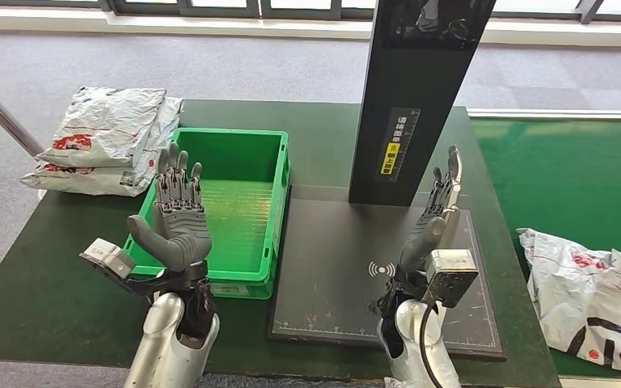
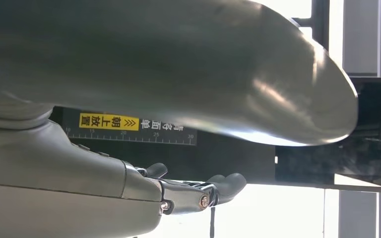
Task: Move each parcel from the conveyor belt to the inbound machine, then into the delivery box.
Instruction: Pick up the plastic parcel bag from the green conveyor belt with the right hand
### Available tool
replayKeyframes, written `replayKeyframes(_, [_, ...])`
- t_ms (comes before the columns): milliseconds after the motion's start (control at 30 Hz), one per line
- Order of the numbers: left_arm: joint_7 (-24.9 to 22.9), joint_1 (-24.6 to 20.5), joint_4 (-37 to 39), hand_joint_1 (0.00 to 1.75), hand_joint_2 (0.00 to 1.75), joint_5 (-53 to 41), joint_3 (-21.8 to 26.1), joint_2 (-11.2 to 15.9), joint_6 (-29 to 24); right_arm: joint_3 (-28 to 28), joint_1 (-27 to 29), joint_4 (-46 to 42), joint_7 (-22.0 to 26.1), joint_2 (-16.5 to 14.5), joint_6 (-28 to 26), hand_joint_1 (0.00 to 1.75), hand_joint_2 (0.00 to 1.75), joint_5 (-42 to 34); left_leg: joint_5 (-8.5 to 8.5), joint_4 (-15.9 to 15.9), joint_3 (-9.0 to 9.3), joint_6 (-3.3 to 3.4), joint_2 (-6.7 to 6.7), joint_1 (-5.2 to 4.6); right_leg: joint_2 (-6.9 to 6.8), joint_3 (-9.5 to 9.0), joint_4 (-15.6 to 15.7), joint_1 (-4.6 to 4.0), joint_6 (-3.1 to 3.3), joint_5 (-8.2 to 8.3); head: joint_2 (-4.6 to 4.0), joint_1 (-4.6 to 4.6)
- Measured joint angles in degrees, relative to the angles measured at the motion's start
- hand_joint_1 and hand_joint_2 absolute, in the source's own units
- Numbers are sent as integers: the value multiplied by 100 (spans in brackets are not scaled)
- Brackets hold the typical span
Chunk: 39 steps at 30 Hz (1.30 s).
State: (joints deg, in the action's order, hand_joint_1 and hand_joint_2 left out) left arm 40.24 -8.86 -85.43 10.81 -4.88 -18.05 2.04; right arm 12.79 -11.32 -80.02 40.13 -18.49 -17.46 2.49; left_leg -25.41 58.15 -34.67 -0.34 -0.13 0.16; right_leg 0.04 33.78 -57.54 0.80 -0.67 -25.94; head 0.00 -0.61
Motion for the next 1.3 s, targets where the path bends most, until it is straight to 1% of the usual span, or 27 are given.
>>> replayKeyframes(133, [0,19,-21,0,0,-16,107,0,47,0,-4,19,0,0,64,0,0,-22,0,0,0,0,-1,0,-2,0,0,0,0,0,1,-1])
replayKeyframes(267, [-1,21,-22,0,0,-139,125,0,-20,-2,-11,34,-1,0,190,0,0,-107,0,0,0,0,-1,0,-2,1,0,0,0,0,0,-1])
replayKeyframes(300, [-2,21,-21,0,0,-174,125,0,-49,-4,-12,38,-1,0,233,10,0,-121,0,0,0,0,-1,0,-2,1,1,0,0,0,0,-1])
replayKeyframes(400, [-2,20,-18,0,0,-210,119,0,-99,-22,-9,39,0,0,329,99,0,-127,0,0,0,0,0,0,-1,2,1,0,0,0,0,0])
replayKeyframes(433, [-2,19,-14,0,0,-212,113,0,-104,-29,-7,39,0,0,344,119,0,-118,0,0,0,0,0,0,-1,2,1,0,0,0,0,1])
replayKeyframes(600, [-2,9,26,0,0,-151,82,0,-106,-51,-2,39,0,0,358,119,0,-53,0,0,0,0,1,0,-1,3,1,0,0,0,0,0])
replayKeyframes(633, [-2,7,31,0,0,-139,76,0,-104,-55,-2,39,-1,0,358,125,0,-47,0,0,0,0,1,0,-1,4,1,0,0,0,0,-1])
replayKeyframes(667, [-2,6,35,0,0,-132,71,0,-102,-58,-1,39,0,0,358,138,0,-43,0,0,0,0,1,0,0,4,1,0,0,0,0,-1])
replayKeyframes(700, [-2,4,39,0,0,-128,67,0,-101,-60,-1,39,0,0,358,138,0,-42,0,0,0,0,1,0,0,4,1,0,0,-1,0,-1])
replayKeyframes(733, [-2,4,44,0,0,-127,64,0,-100,-61,-1,39,0,0,358,109,0,-41,0,0,0,0,1,0,0,4,1,0,0,-1,0,-1])
replayKeyframes(767, [-2,4,50,0,0,-128,62,0,-99,-62,0,39,1,0,357,72,0,-41,0,0,0,0,1,0,0,4,1,0,0,-1,0,-1])
replayKeyframes(800, [-2,4,56,0,0,-132,60,0,-97,-63,0,39,0,0,356,30,0,-41,0,0,0,0,1,0,0,4,1,0,0,-1,0,-1])
replayKeyframes(833, [-2,3,63,0,0,-138,59,0,-94,-64,1,39,0,0,347,0,0,-41,0,0,0,0,1,0,0,4,1,0,0,-1,0,-1])
replayKeyframes(867, [-2,2,70,0,0,-143,57,0,-90,-66,1,38,0,0,320,0,0,-35,0,0,0,0,2,0,0,4,1,0,0,-1,0,-1])
replayKeyframes(900, [-2,0,76,0,44,-149,57,0,-86,-67,2,38,-1,0,273,0,0,-21,0,0,0,0,2,0,1,5,1,0,0,-1,0,-1])
replayKeyframes(1000, [-2,-4,98,0,175,-322,50,0,-136,-78,5,50,0,6,-133,0,131,104,0,0,0,0,2,0,1,6,1,0,0,-1,0,0])
replayKeyframes(1033, [-2,-6,106,0,175,-445,38,0,-196,-82,10,61,0,14,-305,0,131,156,0,0,0,0,2,0,1,6,1,0,1,-1,1,0])
replayKeyframes(1133, [-2,-15,132,0,175,-836,-26,-1,-604,-187,63,112,-1,73,-885,0,0,457,0,1,0,0,1,0,0,6,2,1,0,-1,1,0])
replayKeyframes(1233, [-2,-19,149,0,175,-1098,-131,-1,-1266,-555,110,290,-31,205,-1525,0,0,1341,0,1,-1,1,-1,-1,-2,4,2,1,-1,-1,1,1])
replayKeyframes(1300, [-2,-19,127,0,175,-1226,-230,2,-1511,-903,105,440,-78,298,-1744,0,0,1974,-1,1,-3,1,-6,-1,-5,0,3,1,-1,-1,1,0])
